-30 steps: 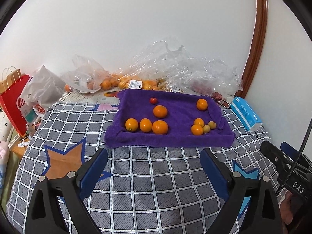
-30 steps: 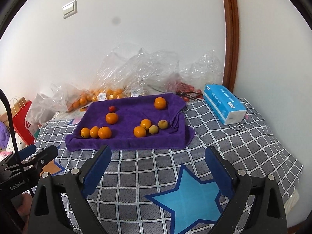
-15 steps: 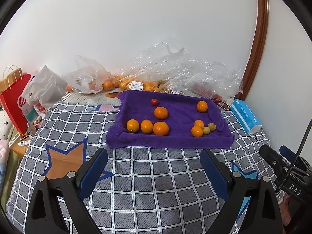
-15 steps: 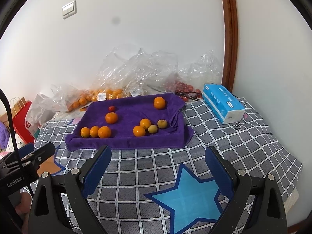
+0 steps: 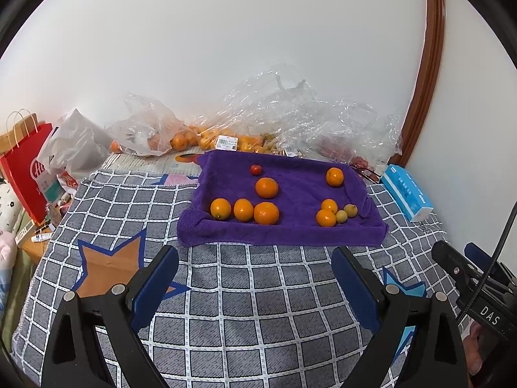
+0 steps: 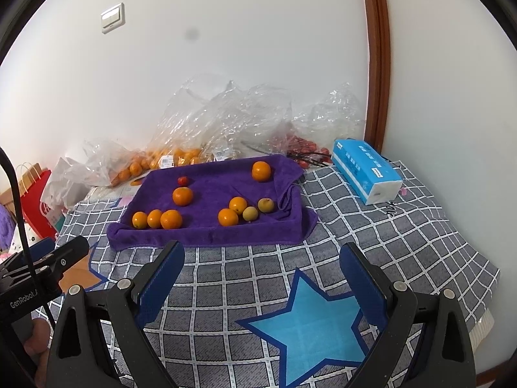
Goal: Organize fruits
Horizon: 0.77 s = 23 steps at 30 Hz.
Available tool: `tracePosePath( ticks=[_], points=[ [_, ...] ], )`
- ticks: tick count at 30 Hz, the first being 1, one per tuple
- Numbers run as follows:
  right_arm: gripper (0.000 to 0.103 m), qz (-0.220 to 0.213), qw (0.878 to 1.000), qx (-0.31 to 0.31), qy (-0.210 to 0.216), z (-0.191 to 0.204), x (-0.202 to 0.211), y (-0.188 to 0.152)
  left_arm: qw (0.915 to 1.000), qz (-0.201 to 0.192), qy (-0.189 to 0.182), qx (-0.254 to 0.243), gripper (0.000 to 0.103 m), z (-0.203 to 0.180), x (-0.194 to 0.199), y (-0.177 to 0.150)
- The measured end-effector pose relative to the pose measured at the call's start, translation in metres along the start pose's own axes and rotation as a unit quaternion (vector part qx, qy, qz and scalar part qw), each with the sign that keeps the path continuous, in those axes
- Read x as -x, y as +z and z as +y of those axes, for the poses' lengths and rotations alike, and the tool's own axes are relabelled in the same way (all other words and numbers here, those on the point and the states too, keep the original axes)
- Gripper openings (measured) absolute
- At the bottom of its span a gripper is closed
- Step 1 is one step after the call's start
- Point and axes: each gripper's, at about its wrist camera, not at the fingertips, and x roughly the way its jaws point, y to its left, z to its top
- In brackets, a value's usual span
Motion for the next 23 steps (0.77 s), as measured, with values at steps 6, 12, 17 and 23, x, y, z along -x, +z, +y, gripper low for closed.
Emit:
tracePosePath(
  ticks=[6, 12, 17, 23],
  points=[
    [0.096, -0.001, 1.000, 0.000, 0.001, -0.0002, 0.0007, 0.0004, 1.0000, -0.001, 0.001, -0.002, 0.096, -0.0006, 0.0025, 0.0002],
    [0.096, -0.002, 1.000, -0.002, 0.002, 0.0001, 0.0022, -0.0005, 1.0000, -0.004, 0.003, -0.006, 0.096, -0.0022, 0.0052, -0.0008],
    [0.096, -0.002, 1.000, -0.003, 0.003, 0.0007, 0.0041, -0.0016, 1.0000, -0.003, 0.002, -0.006, 0.096, -0.0024, 0.0050, -0.0007],
    [0.096, -0.003, 1.000, -0.001, 0.003, 0.0018, 0.0043, -0.0012, 0.9999, -0.007, 0.002, -0.008, 0.096, -0.0025, 0.0066, -0.0009]
  ],
)
